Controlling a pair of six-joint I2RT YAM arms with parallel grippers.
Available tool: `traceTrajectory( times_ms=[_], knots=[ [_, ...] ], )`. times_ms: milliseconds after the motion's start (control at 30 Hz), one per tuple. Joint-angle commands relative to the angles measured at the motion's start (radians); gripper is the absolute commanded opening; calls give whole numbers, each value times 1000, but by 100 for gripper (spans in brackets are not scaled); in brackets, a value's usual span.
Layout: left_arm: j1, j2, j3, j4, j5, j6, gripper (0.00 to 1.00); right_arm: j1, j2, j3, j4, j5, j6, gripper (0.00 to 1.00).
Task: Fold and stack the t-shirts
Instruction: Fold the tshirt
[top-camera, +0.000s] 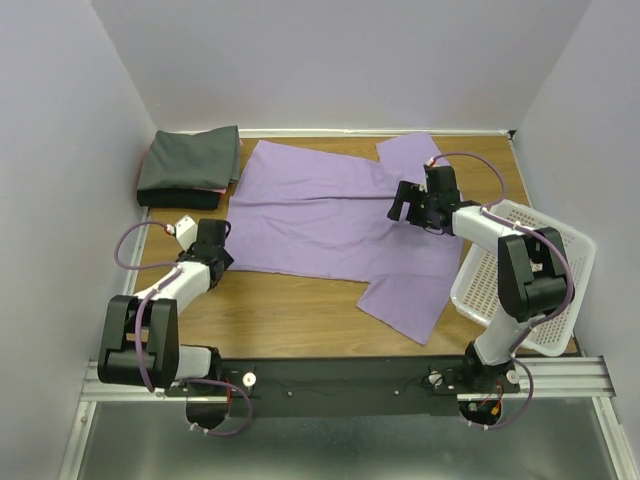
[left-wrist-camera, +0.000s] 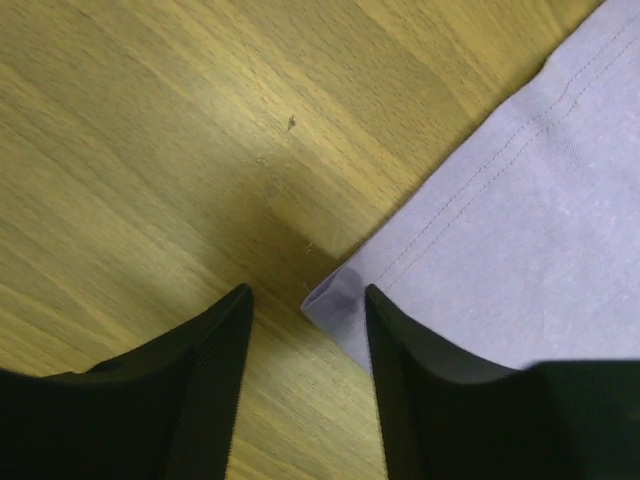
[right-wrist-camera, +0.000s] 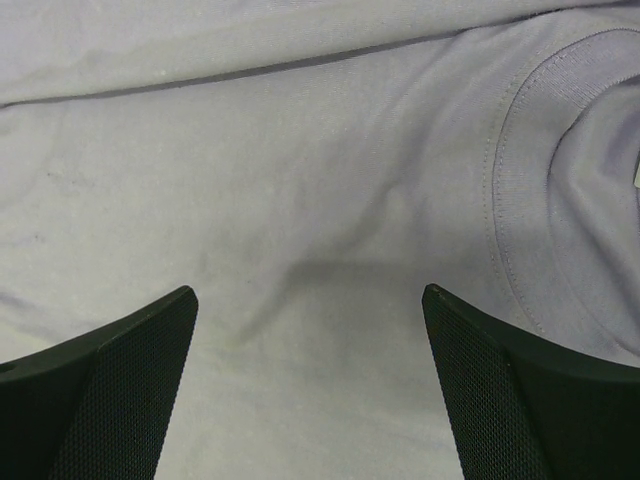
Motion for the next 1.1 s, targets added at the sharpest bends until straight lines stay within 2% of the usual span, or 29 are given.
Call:
traceTrajectory(
  times_ms=[0, 133, 267, 367, 567, 900, 1067],
  knots=[
    [9, 40, 6, 2, 63, 10, 50, -6, -13, -13, 22, -17, 8, 100],
    [9, 57, 9, 13, 86, 24, 35, -7, -15, -13, 22, -15, 8, 100],
    [9, 45, 0, 23, 95, 32, 34, -9, -19, -15, 22, -17, 8, 100],
    [9, 39, -8, 39, 115, 45, 13, -9, -24, -18, 23, -17, 6, 100],
    [8, 19, -29, 99, 201, 99, 1, -7, -24, -22, 23, -20, 6, 100],
    [-11, -183, -40, 171, 229, 153, 0, -3, -137, -74, 28, -26, -12, 100],
    [-35, -248, -11, 210, 157, 197, 0, 39, -196, -105, 25, 15, 11, 100]
  ],
)
